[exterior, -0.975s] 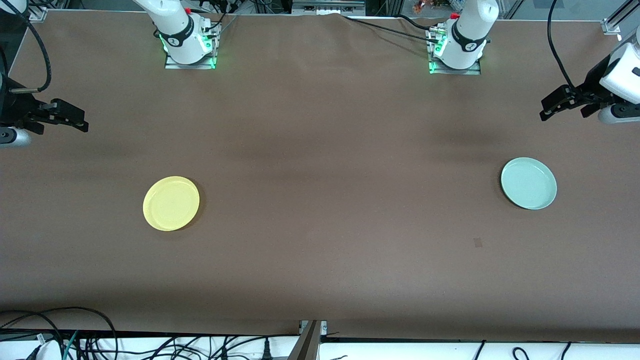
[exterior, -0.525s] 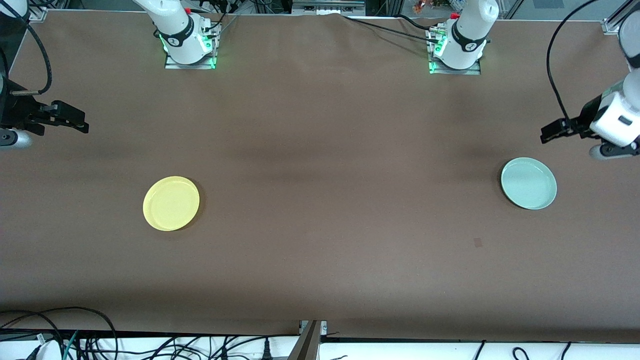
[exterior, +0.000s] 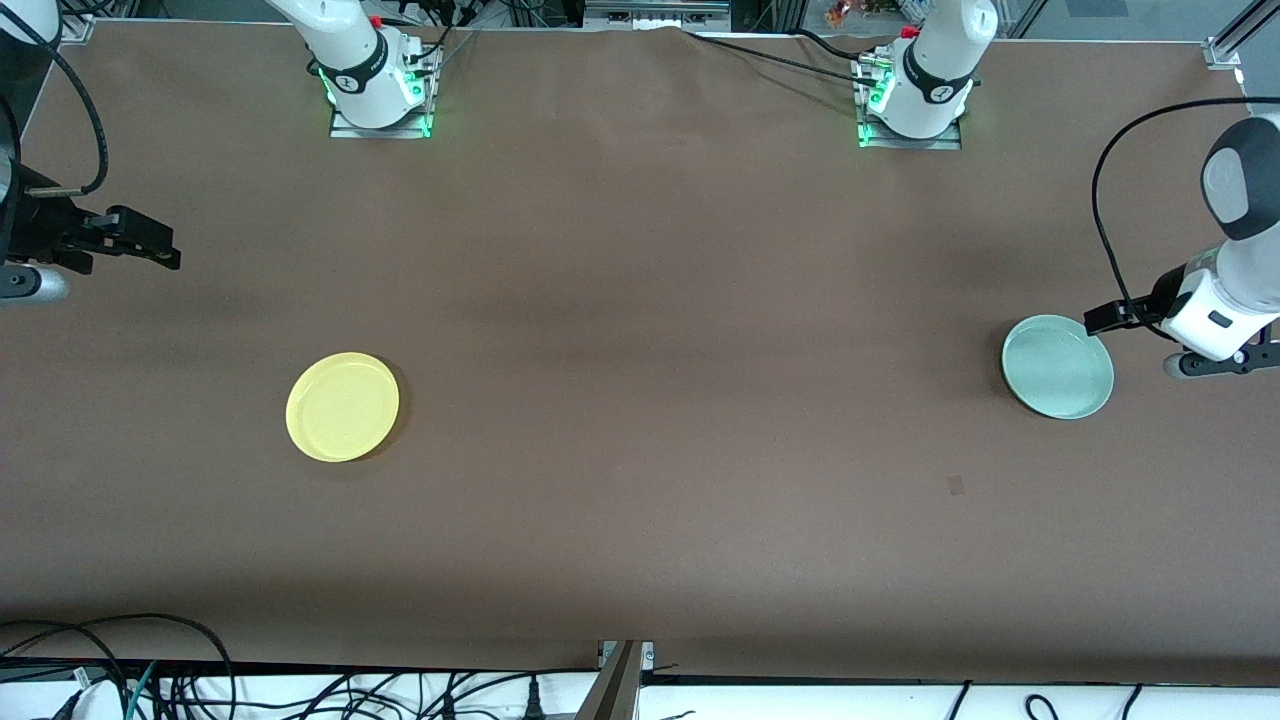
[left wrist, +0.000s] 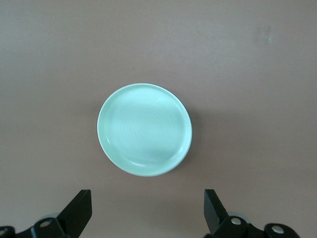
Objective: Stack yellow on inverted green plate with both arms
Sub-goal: 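Move the left gripper down to the green plate's rim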
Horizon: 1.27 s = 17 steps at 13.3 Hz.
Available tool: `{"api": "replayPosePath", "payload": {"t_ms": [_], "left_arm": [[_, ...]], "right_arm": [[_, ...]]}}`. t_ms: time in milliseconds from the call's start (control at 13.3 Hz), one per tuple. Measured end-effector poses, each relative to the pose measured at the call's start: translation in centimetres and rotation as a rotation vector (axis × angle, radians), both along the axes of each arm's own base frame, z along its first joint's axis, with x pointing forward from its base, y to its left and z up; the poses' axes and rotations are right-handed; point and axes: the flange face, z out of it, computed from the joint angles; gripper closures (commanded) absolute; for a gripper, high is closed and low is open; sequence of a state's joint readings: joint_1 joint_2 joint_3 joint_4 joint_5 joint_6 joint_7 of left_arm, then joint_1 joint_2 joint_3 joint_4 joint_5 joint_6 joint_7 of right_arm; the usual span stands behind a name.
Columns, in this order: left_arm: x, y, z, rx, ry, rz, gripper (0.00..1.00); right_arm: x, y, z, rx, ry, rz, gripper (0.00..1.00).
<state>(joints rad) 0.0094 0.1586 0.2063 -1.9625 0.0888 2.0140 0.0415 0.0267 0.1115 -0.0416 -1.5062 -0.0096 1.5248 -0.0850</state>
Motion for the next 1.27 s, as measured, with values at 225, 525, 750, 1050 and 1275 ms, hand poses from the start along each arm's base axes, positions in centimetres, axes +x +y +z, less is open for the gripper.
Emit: {"api": "replayPosePath", "payload": {"t_ms": [225, 525, 750, 1050, 1275], "left_arm": [[-1.3, 3.0, -4.0, -0.007, -0.016, -0.059, 0.0], [-2.2, 8.7, -11.0, -0.005, -0.012, -0.133, 0.0], [-3.3, 12.3, -16.2, -0.023, -0.018, -0.148, 0.0], [-3.2, 12.4, -19.0, -0.016, -0.036, -0.157, 0.0], [-3.2, 12.3, -19.7, -0.03, -0.042, -0.151, 0.19]], "right_arm": [[0.1, 0.0, -0.2, 0.0, 0.003, 0.0, 0.0], [0.1, 0.0, -0.2, -0.002, 0.004, 0.0, 0.0], [0.1, 0.0, -0.2, -0.002, 0.004, 0.0, 0.0], [0.1, 0.0, -0.2, -0.002, 0.004, 0.0, 0.0], [0.1, 0.0, -0.2, -0.002, 0.004, 0.0, 0.0]]}}
